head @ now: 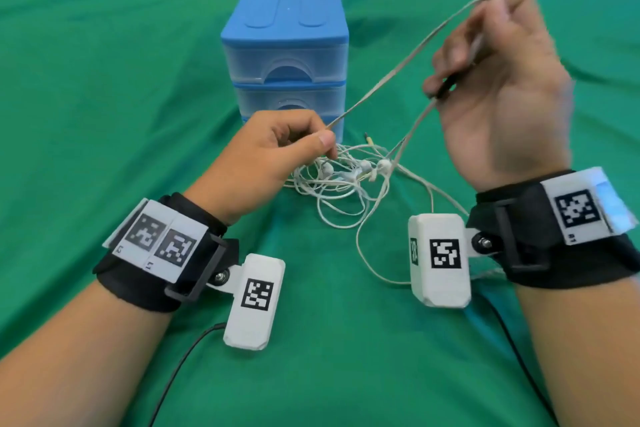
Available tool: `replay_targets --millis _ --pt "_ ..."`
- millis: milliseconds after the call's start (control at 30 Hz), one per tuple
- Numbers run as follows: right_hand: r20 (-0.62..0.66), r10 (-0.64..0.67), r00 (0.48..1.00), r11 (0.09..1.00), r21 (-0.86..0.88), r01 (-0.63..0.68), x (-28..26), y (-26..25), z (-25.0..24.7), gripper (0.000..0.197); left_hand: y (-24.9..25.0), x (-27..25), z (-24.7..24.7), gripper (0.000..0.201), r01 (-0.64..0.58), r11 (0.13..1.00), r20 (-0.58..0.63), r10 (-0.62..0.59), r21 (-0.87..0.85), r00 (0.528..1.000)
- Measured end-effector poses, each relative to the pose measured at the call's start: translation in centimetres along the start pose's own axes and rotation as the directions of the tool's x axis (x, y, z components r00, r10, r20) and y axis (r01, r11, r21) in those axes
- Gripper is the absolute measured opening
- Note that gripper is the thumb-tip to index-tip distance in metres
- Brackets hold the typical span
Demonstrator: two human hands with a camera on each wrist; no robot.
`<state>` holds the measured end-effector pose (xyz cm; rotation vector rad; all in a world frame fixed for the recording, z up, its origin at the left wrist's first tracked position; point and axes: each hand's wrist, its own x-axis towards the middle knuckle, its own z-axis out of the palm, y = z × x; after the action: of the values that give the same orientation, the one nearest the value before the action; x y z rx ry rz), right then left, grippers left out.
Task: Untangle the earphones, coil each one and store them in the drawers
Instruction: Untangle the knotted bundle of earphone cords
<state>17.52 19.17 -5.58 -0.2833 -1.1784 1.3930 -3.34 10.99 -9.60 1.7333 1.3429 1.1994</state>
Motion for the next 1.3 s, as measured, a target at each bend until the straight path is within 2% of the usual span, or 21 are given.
replay_targets --millis 133,233,300,400,467,533,600,667,733,767,833,933,1000,1067,1200,1300 --pt "-0.176 -0.127 0.976 0.991 0.008 0.131 0.3 -0.7 -1.1 0.010 -0.5 0.3 -0.5 0.022 -0.036 0.999 -0.156 0.036 -0.001 0.987" --pt "-0.214 -0.165 0.963 0.986 -0.060 0.155 0.4 -0.9 -1.3 0.009 -0.7 0.5 -0.6 0.020 -0.063 0.998 -0.260 0.054 -0.023 0.964" --pt "-0.203 -0.130 0.971 0.973 -0.216 0.085 0.3 -0.8 -1.0 0.009 -0.6 0.5 -0.6 0.018 -0.073 0.997 -0.287 0.061 -0.033 0.956" --pt "-0.191 -0.061 0.980 0.888 -0.458 -0.034 0.1 -0.3 -0.2 0.005 -0.3 0.4 -0.4 0.013 -0.073 0.996 -0.270 0.057 -0.051 0.961" --pt "-0.168 -0.105 0.980 0.833 -0.554 -0.006 0.0 -0.2 0.0 0.017 -0.1 0.3 -0.1 0.013 -0.082 0.995 -0.258 0.065 -0.057 0.964" --pt "-0.022 -0.176 0.984 0.706 -0.699 0.111 -0.1 -0.1 0.1 0.029 0.2 0.3 0.0 0.012 -0.099 0.994 -0.246 0.082 -0.055 0.966" --pt "0.234 -0.098 0.967 0.511 -0.822 0.251 -0.5 0.2 0.6 0.036 0.4 0.3 0.1 0.012 -0.121 0.991 -0.222 0.108 -0.047 0.969" --pt "0.398 0.118 0.910 0.371 -0.867 0.332 -0.7 0.6 1.5 0.037 0.5 0.3 0.2 0.012 -0.154 0.987 -0.199 0.140 -0.056 0.970" --pt "0.406 0.316 0.857 0.305 -0.899 0.314 -0.8 0.5 2.2 0.027 0.6 0.3 0.1 0.012 -0.174 0.982 -0.192 0.158 -0.068 0.969" --pt "0.389 0.362 0.847 0.302 -0.909 0.288 -0.7 0.3 2.3 0.024 0.7 0.2 0.1 0.011 -0.172 0.982 -0.191 0.155 -0.073 0.969" --pt "0.401 0.353 0.845 0.360 -0.892 0.272 -0.4 -0.5 2.1 0.025 0.8 0.1 0.0 0.011 -0.147 0.985 -0.180 0.129 -0.093 0.975" --pt "0.413 0.203 0.888 0.546 -0.801 0.247 0.0 -1.8 1.8 0.025 0.5 0.0 -0.3 0.014 -0.096 0.990 -0.131 0.082 -0.101 0.988" --pt "0.330 0.048 0.943 0.638 -0.736 0.226 0.4 -2.5 1.7 0.023 0.1 0.1 -0.6 0.016 -0.073 0.993 -0.092 0.065 -0.088 0.994" --pt "0.214 -0.099 0.972 0.729 -0.649 0.217 0.9 -3.3 1.6 0.021 -0.2 0.1 -0.8 0.018 -0.059 0.993 -0.077 0.051 -0.104 0.996" --pt "0.000 -0.286 0.958 0.851 -0.459 0.255 2.6 -4.9 0.2 0.020 -0.2 0.0 -1.1 0.015 -0.038 0.985 -0.069 0.027 -0.166 0.997" --pt "-0.156 -0.345 0.926 0.900 -0.335 0.278 4.3 -5.5 -2.2 0.013 -0.4 0.0 -1.3 0.013 -0.021 0.983 -0.047 0.012 -0.183 0.999"
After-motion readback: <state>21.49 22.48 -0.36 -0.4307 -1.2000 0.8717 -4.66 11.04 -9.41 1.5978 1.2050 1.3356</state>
